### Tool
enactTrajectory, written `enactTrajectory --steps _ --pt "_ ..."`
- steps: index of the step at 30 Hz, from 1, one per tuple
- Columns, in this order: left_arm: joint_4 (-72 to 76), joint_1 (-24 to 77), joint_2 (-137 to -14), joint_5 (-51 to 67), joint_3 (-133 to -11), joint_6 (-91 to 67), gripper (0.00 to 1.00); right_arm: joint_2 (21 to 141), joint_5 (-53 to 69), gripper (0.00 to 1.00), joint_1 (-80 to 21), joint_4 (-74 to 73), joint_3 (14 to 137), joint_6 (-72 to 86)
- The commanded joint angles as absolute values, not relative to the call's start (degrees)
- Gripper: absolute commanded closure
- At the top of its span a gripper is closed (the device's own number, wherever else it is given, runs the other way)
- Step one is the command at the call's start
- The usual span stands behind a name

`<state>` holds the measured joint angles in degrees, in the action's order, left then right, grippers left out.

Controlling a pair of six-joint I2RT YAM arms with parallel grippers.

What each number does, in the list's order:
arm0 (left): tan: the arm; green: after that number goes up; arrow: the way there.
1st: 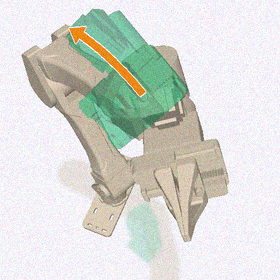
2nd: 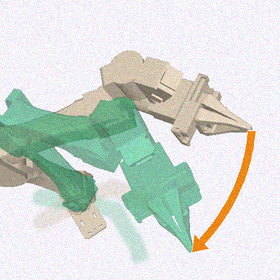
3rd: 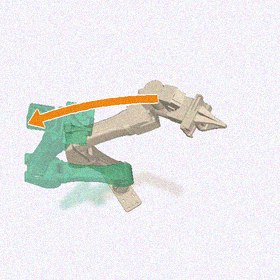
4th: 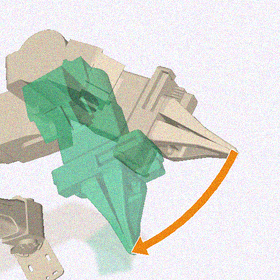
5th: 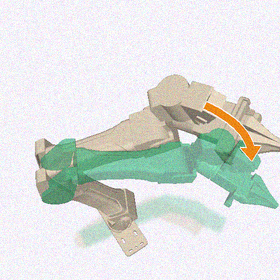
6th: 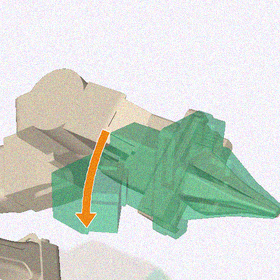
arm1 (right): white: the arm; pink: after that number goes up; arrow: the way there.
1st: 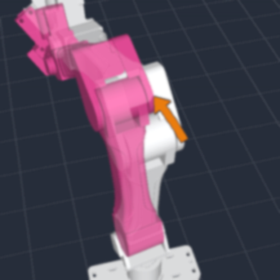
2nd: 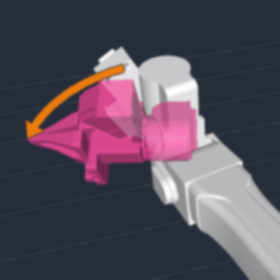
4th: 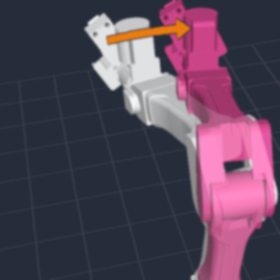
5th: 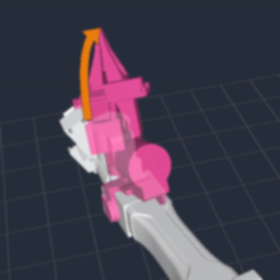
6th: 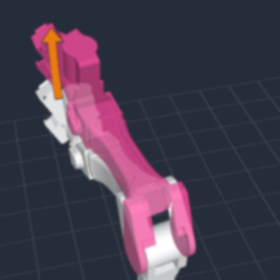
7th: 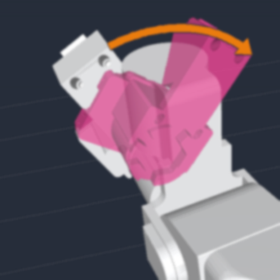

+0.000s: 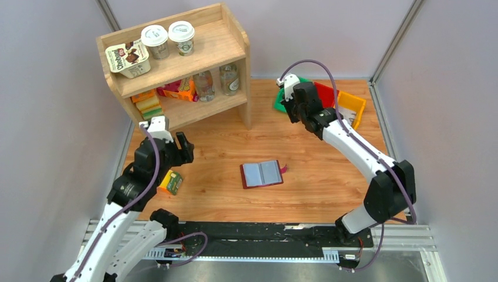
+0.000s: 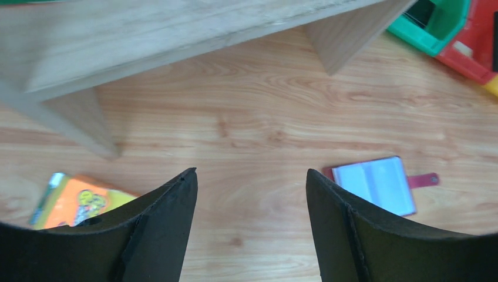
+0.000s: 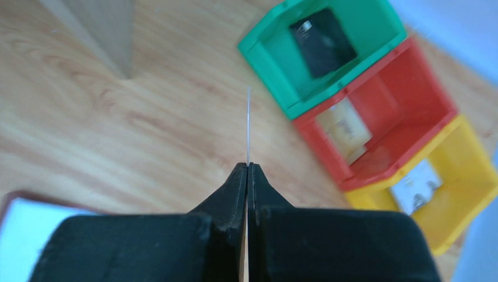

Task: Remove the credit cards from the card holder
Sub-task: Place the credit card in the storage box.

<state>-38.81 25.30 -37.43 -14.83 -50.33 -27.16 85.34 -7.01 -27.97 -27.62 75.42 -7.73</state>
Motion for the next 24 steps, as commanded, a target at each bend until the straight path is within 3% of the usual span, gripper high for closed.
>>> enactTrajectory --steps 1,12,24 --pt "-41.4 25.0 -31.3 -24.2 -46.2 -20.0 0.24 91.1 -13.6 1.0 -28.2 -9.8 74.9 -27.5" --pt "-42.3 24.4 -31.1 -32.4 -46.0 -19.0 0.25 110.2 -17.6 1.0 -24.7 11.1 80.7 -48.0" --pt "-42.4 21.6 -34.6 -30.8 -46.1 -18.2 0.25 121.7 -16.9 1.0 -21.2 16.8 85.7 -53.8"
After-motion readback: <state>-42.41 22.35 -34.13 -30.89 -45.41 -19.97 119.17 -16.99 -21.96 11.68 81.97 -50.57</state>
